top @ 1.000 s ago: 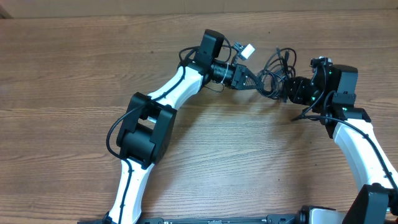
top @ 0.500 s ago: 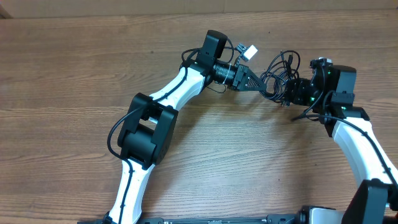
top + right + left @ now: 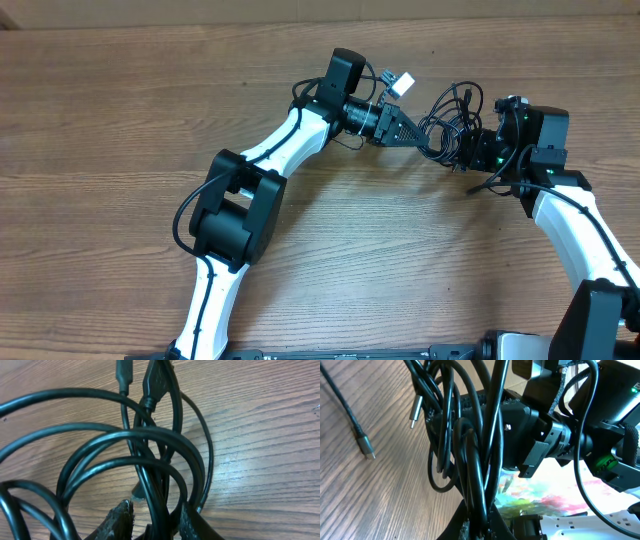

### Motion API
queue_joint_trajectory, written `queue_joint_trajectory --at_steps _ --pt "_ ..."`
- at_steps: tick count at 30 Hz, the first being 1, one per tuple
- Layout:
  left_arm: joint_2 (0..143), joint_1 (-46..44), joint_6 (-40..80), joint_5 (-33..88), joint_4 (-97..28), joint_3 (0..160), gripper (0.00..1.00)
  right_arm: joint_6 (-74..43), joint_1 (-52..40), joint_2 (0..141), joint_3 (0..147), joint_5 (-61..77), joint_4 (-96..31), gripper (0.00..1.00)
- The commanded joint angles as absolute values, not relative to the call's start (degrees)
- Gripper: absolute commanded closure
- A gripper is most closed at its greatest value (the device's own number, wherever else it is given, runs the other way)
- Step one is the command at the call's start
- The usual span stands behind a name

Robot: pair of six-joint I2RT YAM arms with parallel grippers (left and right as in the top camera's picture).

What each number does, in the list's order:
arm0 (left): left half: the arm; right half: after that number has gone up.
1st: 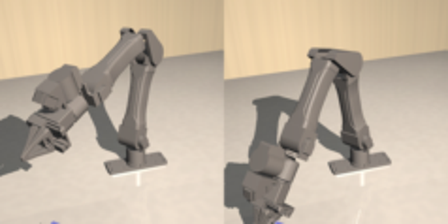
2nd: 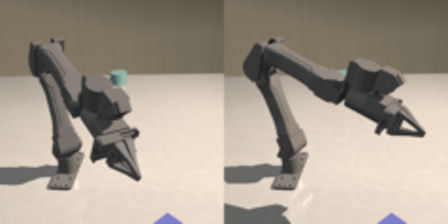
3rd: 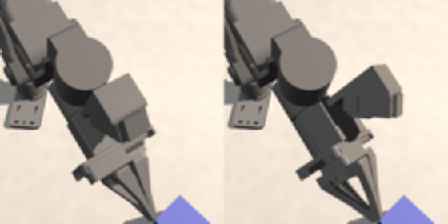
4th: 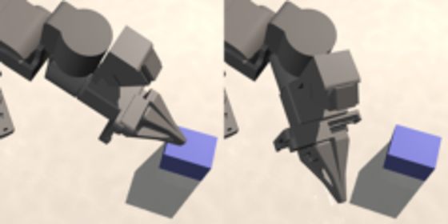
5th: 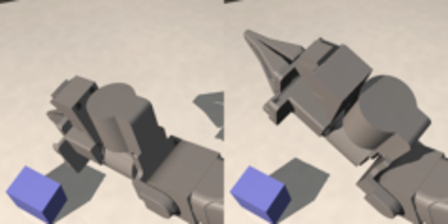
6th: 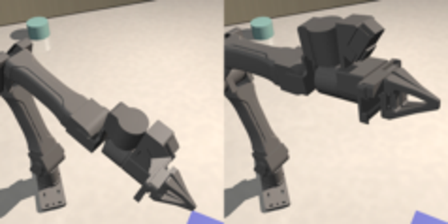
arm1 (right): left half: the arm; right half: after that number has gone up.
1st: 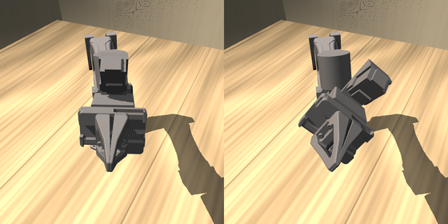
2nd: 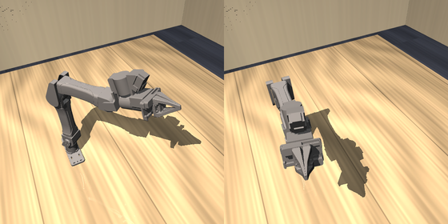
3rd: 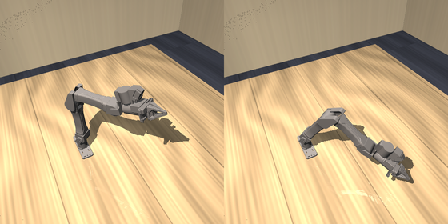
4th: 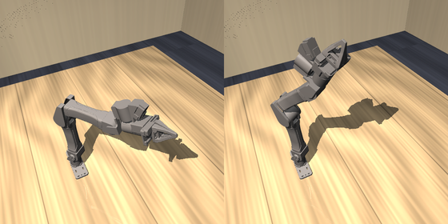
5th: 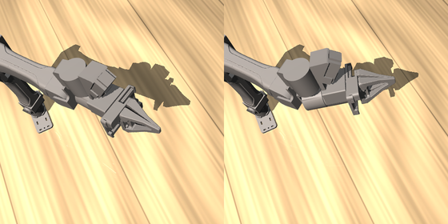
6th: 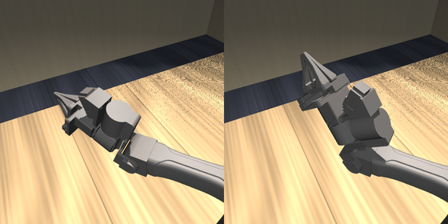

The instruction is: Untangle cables

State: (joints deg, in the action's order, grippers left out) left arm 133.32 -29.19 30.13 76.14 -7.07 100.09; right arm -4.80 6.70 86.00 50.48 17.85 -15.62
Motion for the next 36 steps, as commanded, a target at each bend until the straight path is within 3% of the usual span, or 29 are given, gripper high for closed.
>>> queue_joint_trajectory --at_steps 1,12,15,22,36 --pt "133.6 -30.39 30.52 79.11 -6.55 100.03 0.96 -4.4 6.37 86.02 51.72 18.5 -15.0 0.73" --pt "133.6 -30.79 30.52 79.13 -6.5 100.03 0.96 -4.4 6.37 86.06 51.72 18.48 -15.11 0.86" --pt "133.6 -30.79 30.52 79.11 -6.52 100.03 0.96 -4.38 6.37 86.06 51.72 18.48 -15.49 0.96" --pt "133.6 -29.61 34.89 73.19 -6.5 100.03 0.96 -4.4 6.39 86.06 51.72 19.49 -21.45 0.96" --pt "133.6 -23.55 44.01 61.21 -7.62 100.03 0.96 -3.95 6.39 86.04 51.72 56.34 -25.71 0.96"
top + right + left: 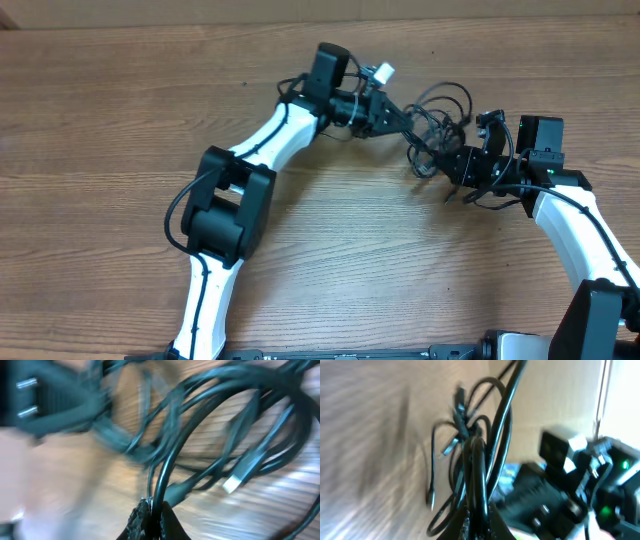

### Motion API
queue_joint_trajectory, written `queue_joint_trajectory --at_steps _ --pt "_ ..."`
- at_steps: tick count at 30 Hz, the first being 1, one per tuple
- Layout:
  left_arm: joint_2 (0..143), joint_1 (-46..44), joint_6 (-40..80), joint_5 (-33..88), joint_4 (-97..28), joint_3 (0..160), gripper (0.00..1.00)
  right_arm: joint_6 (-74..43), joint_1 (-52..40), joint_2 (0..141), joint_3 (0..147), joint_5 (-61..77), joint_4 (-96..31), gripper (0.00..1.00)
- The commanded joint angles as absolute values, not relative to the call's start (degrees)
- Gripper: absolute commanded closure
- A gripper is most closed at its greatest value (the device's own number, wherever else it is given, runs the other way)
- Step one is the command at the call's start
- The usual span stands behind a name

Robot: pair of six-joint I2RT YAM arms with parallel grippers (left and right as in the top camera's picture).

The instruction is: Untangle cables

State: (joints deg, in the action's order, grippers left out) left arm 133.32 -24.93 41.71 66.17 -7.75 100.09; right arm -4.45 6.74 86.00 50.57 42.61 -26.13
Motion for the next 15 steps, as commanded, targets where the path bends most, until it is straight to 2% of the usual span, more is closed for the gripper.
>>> queue_joint_trajectory --at_steps 1,9,15 --pt "133.6 -23.07 44.69 60.55 -7.75 100.03 0.96 -3.95 6.39 86.04 51.72 58.13 -25.52 0.96" --pt "133.6 -20.58 46.98 55.61 -9.37 100.03 0.96 -3.95 6.37 86.04 51.72 72.23 -21.74 0.96" --pt "133.6 -20.14 46.68 60.47 -8.71 100.03 0.96 -4.62 6.46 86.04 51.72 63.22 -21.82 0.96"
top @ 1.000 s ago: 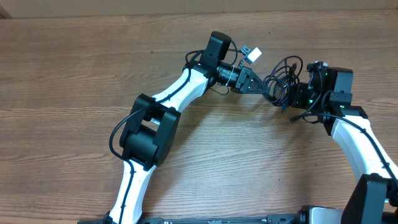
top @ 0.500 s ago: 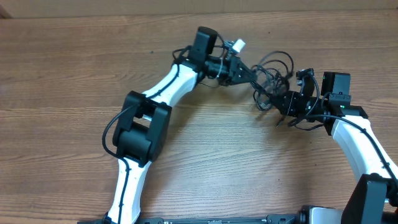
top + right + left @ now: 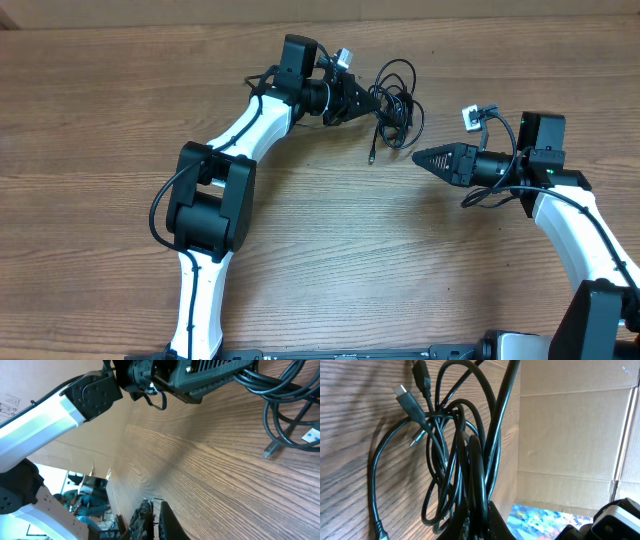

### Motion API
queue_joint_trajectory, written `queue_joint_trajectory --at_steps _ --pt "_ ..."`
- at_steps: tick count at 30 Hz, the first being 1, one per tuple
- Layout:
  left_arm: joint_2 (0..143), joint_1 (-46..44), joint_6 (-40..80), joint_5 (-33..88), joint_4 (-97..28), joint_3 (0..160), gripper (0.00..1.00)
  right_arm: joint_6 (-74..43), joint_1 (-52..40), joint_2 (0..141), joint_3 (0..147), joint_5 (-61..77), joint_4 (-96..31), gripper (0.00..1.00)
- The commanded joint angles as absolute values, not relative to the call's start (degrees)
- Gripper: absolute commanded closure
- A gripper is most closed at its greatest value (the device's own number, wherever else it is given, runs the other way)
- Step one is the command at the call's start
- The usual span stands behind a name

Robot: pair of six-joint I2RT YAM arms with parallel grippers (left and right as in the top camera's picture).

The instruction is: Untangle cables

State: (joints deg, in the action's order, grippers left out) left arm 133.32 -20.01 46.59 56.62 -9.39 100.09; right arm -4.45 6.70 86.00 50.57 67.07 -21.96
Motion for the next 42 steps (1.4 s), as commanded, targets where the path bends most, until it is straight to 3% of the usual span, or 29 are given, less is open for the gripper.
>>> queue_joint_trajectory --at_steps 1,8,14,22,33,42 --pt "133.6 -20.12 46.13 62.33 -8.27 100.03 0.96 -5.54 6.48 86.04 51.72 59.68 -22.0 0.96" --pt "133.6 -20.16 36.45 80.62 -3.95 100.03 0.96 -10.98 6.48 86.06 51.72 34.83 -21.52 0.96" --pt "133.6 -20.16 30.61 85.17 -4.01 100.03 0.96 -15.27 6.48 86.06 51.72 22.33 -21.1 0.96" --pt "133.6 -21.1 30.61 83.35 -4.03 100.03 0.96 -15.18 6.37 86.06 51.72 24.8 -19.51 0.95" --pt "133.6 -27.16 30.63 72.95 -2.98 100.03 0.96 -14.94 6.37 86.06 51.72 30.17 -18.31 0.71" --pt "133.6 -28.93 31.48 75.61 0.34 100.03 0.96 -14.79 6.37 86.06 51.72 24.47 -18.79 0.69"
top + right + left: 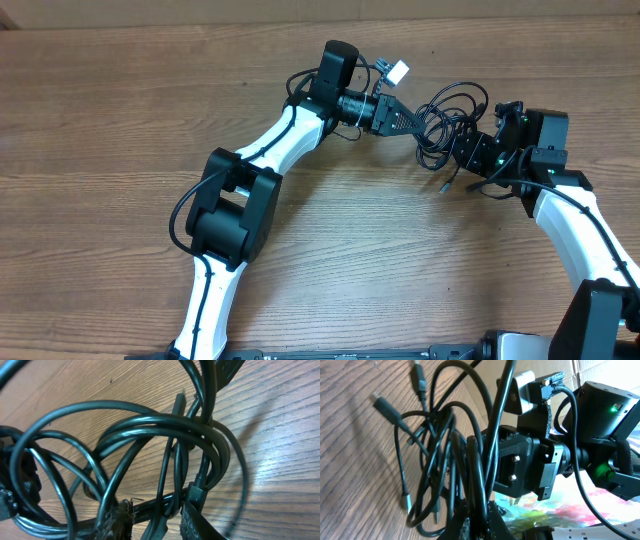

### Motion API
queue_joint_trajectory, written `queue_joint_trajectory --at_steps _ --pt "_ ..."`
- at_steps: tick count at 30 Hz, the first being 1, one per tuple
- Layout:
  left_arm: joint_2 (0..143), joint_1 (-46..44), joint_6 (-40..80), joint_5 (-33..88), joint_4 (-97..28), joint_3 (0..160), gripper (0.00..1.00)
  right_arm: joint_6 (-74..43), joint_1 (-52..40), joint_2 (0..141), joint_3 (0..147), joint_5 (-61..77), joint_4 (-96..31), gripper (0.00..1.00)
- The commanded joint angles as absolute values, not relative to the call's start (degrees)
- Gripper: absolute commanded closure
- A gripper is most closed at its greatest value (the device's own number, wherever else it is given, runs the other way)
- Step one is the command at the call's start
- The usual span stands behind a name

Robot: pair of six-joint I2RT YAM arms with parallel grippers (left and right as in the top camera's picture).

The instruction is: Untangle cables

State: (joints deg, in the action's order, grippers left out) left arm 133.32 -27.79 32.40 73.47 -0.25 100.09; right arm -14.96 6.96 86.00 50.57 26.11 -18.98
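A knot of black cables point(447, 120) hangs between my two grippers at the far right of the wooden table. My left gripper point(408, 122) is shut on a bunch of its strands, which rise straight out of the pinch point(479, 520) in the left wrist view. Loops and plug ends point(385, 405) dangle over the wood. My right gripper point(462, 158) sits against the knot's right side. In the right wrist view its fingers point(119, 519) stand apart, open, with several strands of the cables point(150, 435) crossing the gap point(156, 522).
The bare wooden table point(120, 150) stretches to the left and toward the front. A cardboard wall point(200, 10) runs along the back edge. My right arm's wrist housing point(600, 415) fills the background of the left wrist view, close behind the knot.
My left gripper has moved right with the knot, from the table's far middle to my right gripper. The right gripper, then shut and empty apart from the knot, is now open around several strands.
First both grippers met at the knot, left shut on it, right open around strands. Then the right was shut on a strand. Then the left held the whole knot away to the left and the right was shut on nothing. Now they meet at the knot again.
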Motion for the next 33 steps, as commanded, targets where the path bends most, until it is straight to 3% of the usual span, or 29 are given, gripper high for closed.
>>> queue_joint_trajectory --at_steps 1,18,29,33 --pt "133.6 -28.93 31.81 76.23 0.34 100.03 0.96 -14.79 6.37 86.06 51.72 23.7 -18.96 0.69" --pt "133.6 -31.79 32.8 88.16 10.26 100.03 0.96 -14.83 6.37 86.41 51.72 21.45 -18.5 0.67" --pt "133.6 -31.9 33.47 86.89 10.94 100.03 0.96 -15.0 6.37 86.83 51.72 21.47 -18.83 0.96" --pt "133.6 -31.77 35.68 81.65 10.94 100.03 0.96 -15.0 6.37 86.83 51.72 21.47 -20.4 0.96"
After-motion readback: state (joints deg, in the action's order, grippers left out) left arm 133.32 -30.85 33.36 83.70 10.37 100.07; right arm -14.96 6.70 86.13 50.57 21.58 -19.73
